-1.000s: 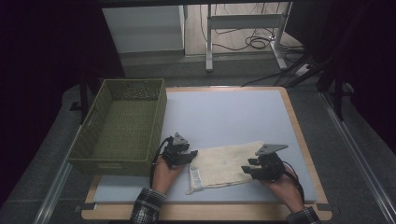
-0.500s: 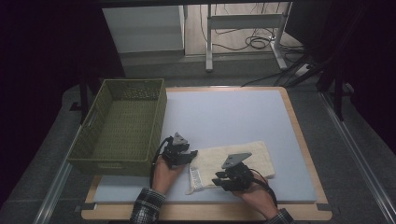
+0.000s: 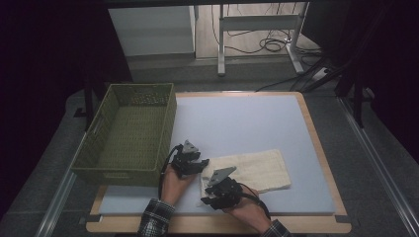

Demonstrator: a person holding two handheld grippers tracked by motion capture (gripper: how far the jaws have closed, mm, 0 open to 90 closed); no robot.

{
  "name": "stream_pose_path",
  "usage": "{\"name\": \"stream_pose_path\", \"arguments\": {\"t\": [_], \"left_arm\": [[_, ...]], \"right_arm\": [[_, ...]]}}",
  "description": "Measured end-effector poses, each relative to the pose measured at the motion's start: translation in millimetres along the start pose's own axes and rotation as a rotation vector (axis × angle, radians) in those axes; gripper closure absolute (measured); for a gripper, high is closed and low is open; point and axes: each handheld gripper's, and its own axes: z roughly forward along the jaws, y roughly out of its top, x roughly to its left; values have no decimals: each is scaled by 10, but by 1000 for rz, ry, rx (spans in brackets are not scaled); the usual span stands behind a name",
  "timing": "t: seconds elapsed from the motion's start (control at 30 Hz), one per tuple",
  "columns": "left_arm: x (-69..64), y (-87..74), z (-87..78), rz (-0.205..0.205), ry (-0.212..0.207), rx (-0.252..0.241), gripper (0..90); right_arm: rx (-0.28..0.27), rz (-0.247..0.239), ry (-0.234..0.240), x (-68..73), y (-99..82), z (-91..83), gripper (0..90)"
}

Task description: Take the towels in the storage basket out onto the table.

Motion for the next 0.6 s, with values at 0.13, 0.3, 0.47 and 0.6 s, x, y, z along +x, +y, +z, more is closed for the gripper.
{"name": "stream_pose_path", "arguments": {"t": [0.13,0.3,0.47,0.6], "left_arm": [[-12,1,-1,6,7,5,522],[-10,0,-7,-3,15,3,610],[0,4,-8,-48,-62,0,859],[-22,28,-28,-51,-63,-33,877]], "right_arm": [[6,-73,-86,62,-16,53,698],[26,-81,-121,71,2,47,842],[12,-27,-71,13,-14,19,856],[-33,22,-22,-42,-19,-78,856]]}}
